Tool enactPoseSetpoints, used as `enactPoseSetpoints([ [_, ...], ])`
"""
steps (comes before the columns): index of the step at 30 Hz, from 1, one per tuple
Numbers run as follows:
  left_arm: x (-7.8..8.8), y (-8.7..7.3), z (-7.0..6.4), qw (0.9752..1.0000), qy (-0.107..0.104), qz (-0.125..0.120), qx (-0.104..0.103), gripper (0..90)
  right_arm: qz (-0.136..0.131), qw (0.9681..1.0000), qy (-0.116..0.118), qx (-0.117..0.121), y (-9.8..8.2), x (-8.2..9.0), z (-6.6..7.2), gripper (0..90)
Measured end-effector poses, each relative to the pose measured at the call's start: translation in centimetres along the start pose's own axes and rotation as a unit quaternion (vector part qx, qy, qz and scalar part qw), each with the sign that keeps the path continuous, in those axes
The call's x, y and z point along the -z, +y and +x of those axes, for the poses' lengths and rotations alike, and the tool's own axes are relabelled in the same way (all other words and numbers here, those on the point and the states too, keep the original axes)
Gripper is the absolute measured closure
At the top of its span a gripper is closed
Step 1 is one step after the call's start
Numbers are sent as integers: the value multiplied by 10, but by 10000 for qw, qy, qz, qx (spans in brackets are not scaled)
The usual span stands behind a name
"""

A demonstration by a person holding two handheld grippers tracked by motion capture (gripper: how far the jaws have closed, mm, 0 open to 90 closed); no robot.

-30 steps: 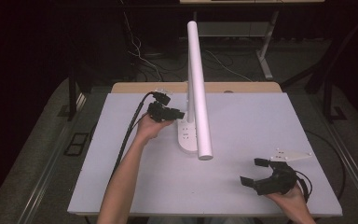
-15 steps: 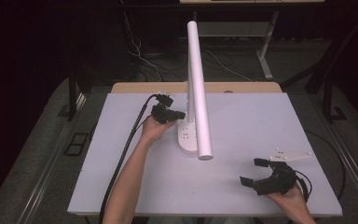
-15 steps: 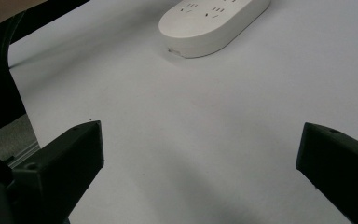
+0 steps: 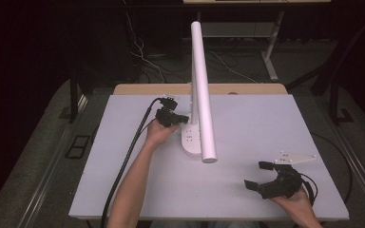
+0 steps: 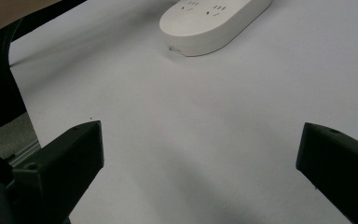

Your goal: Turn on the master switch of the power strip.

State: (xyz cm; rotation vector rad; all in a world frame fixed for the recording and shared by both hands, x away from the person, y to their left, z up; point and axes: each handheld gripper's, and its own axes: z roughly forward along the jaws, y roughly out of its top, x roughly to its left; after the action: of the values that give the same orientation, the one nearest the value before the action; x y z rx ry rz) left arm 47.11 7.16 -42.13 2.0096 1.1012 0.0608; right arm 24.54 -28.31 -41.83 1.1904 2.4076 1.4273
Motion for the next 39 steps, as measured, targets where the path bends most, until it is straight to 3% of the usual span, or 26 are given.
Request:
enactPoseSetpoints([
  [8, 0, 0, 1, 9999, -24, 23, 95, 900, 21, 10000, -9, 22, -1, 1, 1, 1],
  [9, 0, -1, 1, 10000, -41, 37, 9, 900, 24, 10000, -11, 22, -1, 1, 1, 1],
  [10, 2, -1, 3, 9996, -25, 152, -223, 900, 29, 10000, -15, 26, -1, 1, 1, 1],
  [11, -1, -2, 0, 10000, -1, -26, -36, 900, 31, 10000, -17, 30, -1, 1, 1, 1],
  [12, -1, -2, 1, 10000, -1, 0, -86, 900, 33, 10000, -18, 39, -1, 1, 1, 1],
  [15, -3, -4, 0, 9999, -36, -111, 63, 900, 46, 10000, -21, 78, -1, 0, 2, 1],
  [17, -1, -4, 1, 9999, 5, 52, -93, 900, 49, 10000, -21, 84, -1, 1, 2, 1],
  [19, -3, -4, -1, 9999, 19, -62, 117, 900, 19, 9999, -34, 110, -1, 2, 3, 1],
  [21, -4, -4, -2, 9999, 31, -62, 146, 900, 11, 9999, -36, 102, -1, 3, 4, 1],
  [24, -4, -4, -4, 9999, 122, 17, 96, 900, -42, 9999, -59, 137, -1, 6, 4, 1],
  [25, -2, -4, -2, 9998, 136, 162, -63, 900, -48, 9999, -62, 131, -1, 6, 4, 1],
  [26, -4, -4, -3, 9999, 126, 52, 77, 900, -39, 9999, -59, 106, -1, 7, 4, 1],
  [28, -2, -5, 0, 9998, 60, 76, 152, 900, -51, 9999, -69, 107, -1, 7, 4, 1],
  [29, -4, -6, -1, 9996, 24, -62, 280, 900, -60, 9999, -72, 130, -1, 7, 4, 1],
  [32, -2, -4, -1, 9998, 65, 73, 166, 900, -69, 9999, -79, 136, -1, 7, 4, 1],
  [33, -4, -4, -2, 9997, 76, -14, 236, 900, -62, 9999, -74, 118, -1, 7, 3, 1],
  [39, -3, -4, -2, 9998, 57, 1, 211, 900, -55, 9999, -85, 96, -1, 6, 2, 1],
])
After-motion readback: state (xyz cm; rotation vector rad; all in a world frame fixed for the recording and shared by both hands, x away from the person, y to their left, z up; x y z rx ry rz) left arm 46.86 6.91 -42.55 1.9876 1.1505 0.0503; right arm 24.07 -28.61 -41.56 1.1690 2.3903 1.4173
